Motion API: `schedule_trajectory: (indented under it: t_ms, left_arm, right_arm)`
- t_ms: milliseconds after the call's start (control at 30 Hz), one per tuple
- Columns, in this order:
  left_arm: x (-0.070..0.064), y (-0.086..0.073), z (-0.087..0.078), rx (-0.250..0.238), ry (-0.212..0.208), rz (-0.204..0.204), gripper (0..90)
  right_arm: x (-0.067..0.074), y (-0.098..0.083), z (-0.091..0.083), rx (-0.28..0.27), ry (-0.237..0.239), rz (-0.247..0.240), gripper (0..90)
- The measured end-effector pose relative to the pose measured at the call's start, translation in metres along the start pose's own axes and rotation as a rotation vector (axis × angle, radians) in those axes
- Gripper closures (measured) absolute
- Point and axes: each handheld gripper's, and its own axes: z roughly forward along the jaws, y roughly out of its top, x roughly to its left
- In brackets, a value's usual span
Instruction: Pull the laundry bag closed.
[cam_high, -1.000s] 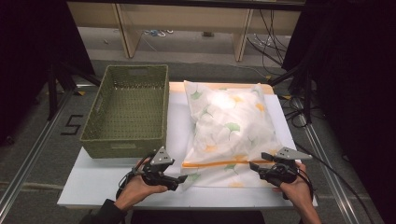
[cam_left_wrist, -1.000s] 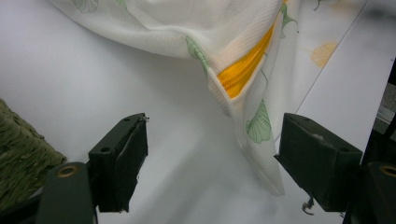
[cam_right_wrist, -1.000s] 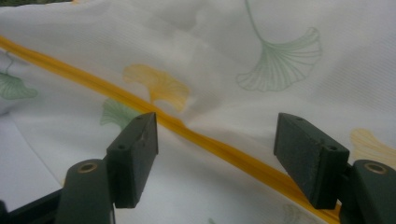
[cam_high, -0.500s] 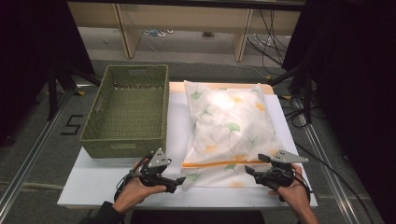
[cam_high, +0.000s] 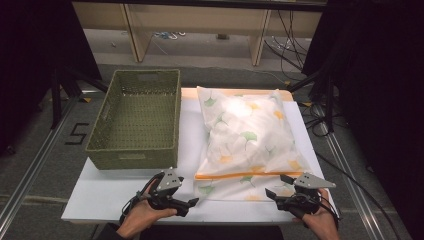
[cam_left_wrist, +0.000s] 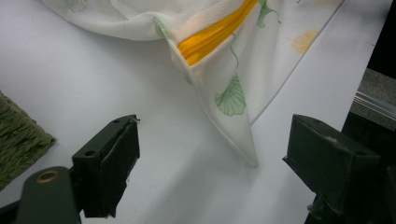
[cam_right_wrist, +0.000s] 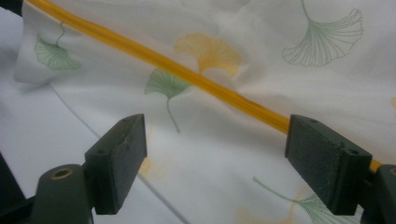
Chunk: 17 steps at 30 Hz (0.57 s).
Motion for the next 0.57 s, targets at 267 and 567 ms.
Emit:
schedule_trajectory:
  t_ms: [267, 567]
  left_arm:
    - [0.0027, -0.0006, 0.0011, 0.003, 0.011, 0.004, 16.6]
    - [0.0041, -0.0003, 0.0019, 0.011, 0.014, 0.000, 16.6]
  right_arm:
    - [0.0010, -0.0016, 0.0015, 0.009, 0.011, 0.000, 22.1]
    - [0.0012, -0.0021, -0.0007, 0.029, 0.005, 0.020, 22.2]
